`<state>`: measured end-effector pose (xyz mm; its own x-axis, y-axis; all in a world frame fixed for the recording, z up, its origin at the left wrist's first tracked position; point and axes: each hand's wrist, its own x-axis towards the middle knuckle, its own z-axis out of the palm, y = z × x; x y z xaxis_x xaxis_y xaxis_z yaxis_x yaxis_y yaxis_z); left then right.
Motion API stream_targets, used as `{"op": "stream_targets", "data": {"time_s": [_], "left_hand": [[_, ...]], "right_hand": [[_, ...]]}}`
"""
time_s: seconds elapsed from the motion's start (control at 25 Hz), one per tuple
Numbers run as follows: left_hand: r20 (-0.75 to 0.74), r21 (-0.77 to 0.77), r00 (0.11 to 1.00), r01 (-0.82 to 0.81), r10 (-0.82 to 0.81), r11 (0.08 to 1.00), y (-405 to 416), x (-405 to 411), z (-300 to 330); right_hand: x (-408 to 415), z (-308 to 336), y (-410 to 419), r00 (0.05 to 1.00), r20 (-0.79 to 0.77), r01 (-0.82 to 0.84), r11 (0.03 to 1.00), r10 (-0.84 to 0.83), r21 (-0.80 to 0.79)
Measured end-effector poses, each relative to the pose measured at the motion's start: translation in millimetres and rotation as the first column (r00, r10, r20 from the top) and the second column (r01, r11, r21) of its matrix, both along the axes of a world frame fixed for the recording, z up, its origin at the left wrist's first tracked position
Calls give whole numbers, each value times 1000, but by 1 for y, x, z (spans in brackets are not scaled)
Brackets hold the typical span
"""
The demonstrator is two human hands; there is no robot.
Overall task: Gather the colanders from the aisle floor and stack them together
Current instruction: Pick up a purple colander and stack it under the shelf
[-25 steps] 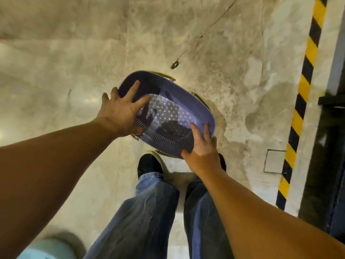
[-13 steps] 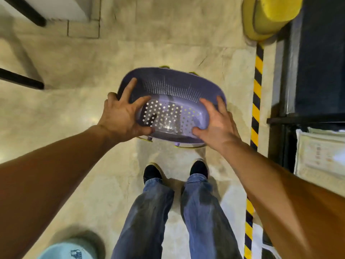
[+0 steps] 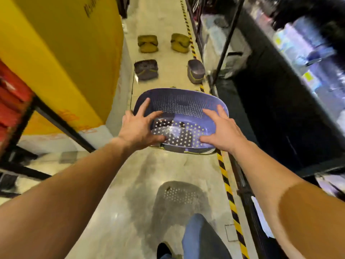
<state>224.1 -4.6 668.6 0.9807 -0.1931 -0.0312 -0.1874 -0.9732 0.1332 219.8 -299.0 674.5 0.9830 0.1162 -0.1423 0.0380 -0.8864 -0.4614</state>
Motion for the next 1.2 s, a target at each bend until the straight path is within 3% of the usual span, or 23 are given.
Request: {"op": "stream_targets", "data": {"time_s": [0.12,0.24,0.48,0.8,0.92,1.2], "left_hand": [[26,3,999,36,-36,999,-10,46,46],[16,24,999,48,-48,999,-24,94,57],[-41,70,988,153,-151,986,-80,233,43],[-32,69,938,347,-346,935,-172,416,-1],[-62,35,877,479,-477,877,-201,482,-30],[-143,-45,629,767,-764,640,-287,611,-126]], "right_hand": [[35,46,-12,999,44,19,1000,-19,2],[80,54,-29,998,59,35,999,-36,6],[176,8,-76,976,31,208,965,-216,163],[303,-32,-144,934,-98,352,932,-343,88],[332,-55,-165,903,-104,423,904,-416,63],[385,-125,-170,686,-158,725,684,-710,77]]}}
